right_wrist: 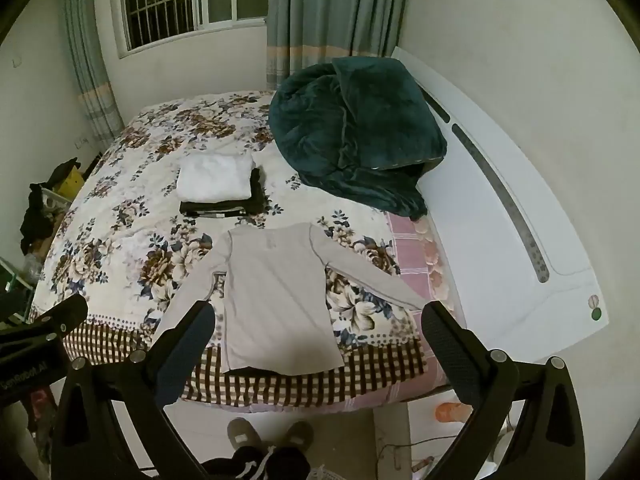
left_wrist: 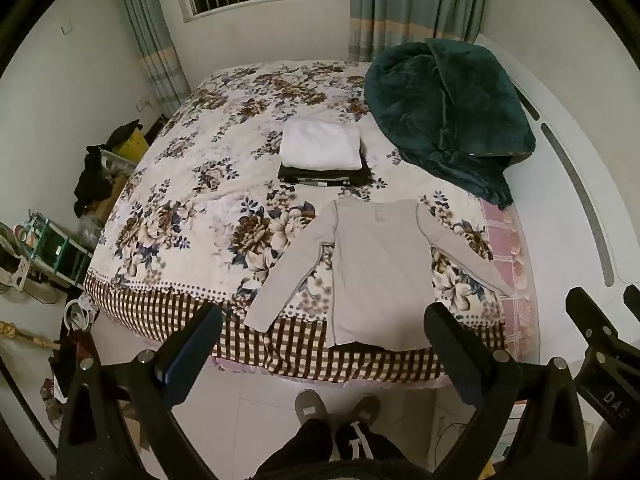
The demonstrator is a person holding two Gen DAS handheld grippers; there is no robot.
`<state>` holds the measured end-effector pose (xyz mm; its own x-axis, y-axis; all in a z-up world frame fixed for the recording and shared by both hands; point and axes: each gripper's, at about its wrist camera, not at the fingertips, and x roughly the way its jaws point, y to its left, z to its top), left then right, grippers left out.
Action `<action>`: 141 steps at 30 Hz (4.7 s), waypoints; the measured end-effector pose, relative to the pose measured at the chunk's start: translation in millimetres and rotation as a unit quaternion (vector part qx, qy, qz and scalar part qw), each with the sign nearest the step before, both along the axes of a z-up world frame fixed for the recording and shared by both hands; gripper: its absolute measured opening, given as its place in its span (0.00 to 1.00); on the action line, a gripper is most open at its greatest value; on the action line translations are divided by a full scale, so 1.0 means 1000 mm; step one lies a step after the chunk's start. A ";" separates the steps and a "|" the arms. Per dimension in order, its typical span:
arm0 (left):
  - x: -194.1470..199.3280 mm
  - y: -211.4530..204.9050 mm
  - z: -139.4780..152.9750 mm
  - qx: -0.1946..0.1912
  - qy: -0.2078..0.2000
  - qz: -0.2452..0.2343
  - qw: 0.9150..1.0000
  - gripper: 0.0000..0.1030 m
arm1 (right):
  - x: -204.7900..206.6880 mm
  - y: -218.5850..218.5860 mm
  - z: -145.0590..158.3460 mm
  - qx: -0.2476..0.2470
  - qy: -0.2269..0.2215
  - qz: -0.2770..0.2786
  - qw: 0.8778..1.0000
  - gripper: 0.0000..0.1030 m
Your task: Fold small clothes
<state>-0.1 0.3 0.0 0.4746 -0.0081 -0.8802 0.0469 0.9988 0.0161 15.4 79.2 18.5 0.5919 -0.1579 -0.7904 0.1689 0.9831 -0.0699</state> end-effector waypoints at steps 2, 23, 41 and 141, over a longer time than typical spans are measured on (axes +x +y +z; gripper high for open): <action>0.000 0.001 0.000 0.002 -0.001 0.002 1.000 1.00 | 0.000 0.000 0.000 -0.002 0.002 0.000 1.000 1.00; 0.000 0.000 -0.001 0.005 -0.006 0.000 1.000 1.00 | -0.001 0.008 0.008 -0.003 -0.001 0.000 1.000 1.00; 0.010 -0.009 0.010 0.004 -0.010 0.000 1.000 1.00 | -0.001 0.012 0.019 -0.002 -0.005 0.001 1.000 1.00; 0.318 -0.131 -0.488 0.126 0.180 0.073 0.973 1.00 | 0.197 -0.493 -0.633 0.352 0.018 -0.549 0.758 0.06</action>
<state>317.7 -130.3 -487.6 0.1152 0.2735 -0.9550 -0.0477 0.9618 0.2697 212.2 -413.7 -614.1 0.3853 -0.0724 -0.9200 0.9227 0.0466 0.3827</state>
